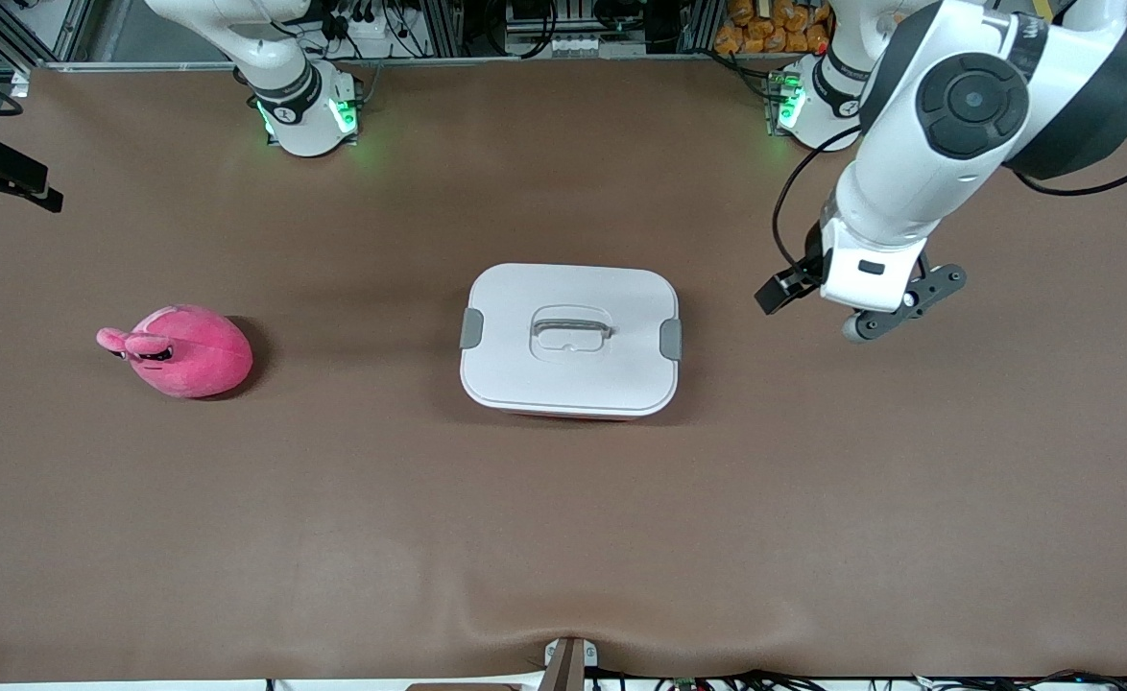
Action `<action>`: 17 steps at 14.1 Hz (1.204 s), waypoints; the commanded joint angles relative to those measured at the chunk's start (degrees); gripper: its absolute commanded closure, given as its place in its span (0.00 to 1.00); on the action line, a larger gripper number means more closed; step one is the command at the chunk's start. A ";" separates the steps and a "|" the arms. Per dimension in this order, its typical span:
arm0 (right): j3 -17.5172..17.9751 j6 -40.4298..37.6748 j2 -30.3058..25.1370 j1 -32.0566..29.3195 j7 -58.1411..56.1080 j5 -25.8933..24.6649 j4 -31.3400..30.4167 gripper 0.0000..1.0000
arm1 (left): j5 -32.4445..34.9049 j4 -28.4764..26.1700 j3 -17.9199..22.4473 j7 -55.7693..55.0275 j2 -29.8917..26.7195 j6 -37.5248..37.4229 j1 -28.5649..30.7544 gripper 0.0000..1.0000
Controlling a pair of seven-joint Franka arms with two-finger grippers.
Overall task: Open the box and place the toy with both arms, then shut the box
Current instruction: 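Reach the left gripper down to the clear handle on the white lid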
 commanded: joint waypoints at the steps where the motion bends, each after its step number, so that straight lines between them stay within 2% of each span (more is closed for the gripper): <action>1: 0.15 -0.05 -0.06 -0.45 -0.06 0.16 0.26 0.00 | -3.07 1.48 -0.13 -8.83 3.39 2.63 -2.38 0.00; 5: 0.07 0.04 0.02 -0.45 -0.06 0.25 0.26 0.00 | -3.35 2.18 -0.13 -21.15 8.66 6.34 -5.89 0.00; 10: 0.07 0.13 0.02 -0.45 -0.06 0.34 0.26 0.00 | -2.91 8.07 0.05 -34.34 15.96 10.28 -10.64 0.00; 14: 0.07 0.13 0.29 -0.45 -0.15 0.34 0.26 0.00 | -2.74 8.25 0.40 -43.04 18.78 15.56 -13.45 0.00; 17: 0.07 0.13 0.29 -0.45 -0.15 0.25 0.26 0.00 | -2.73 8.52 0.40 -47.00 19.84 16.44 -14.68 0.00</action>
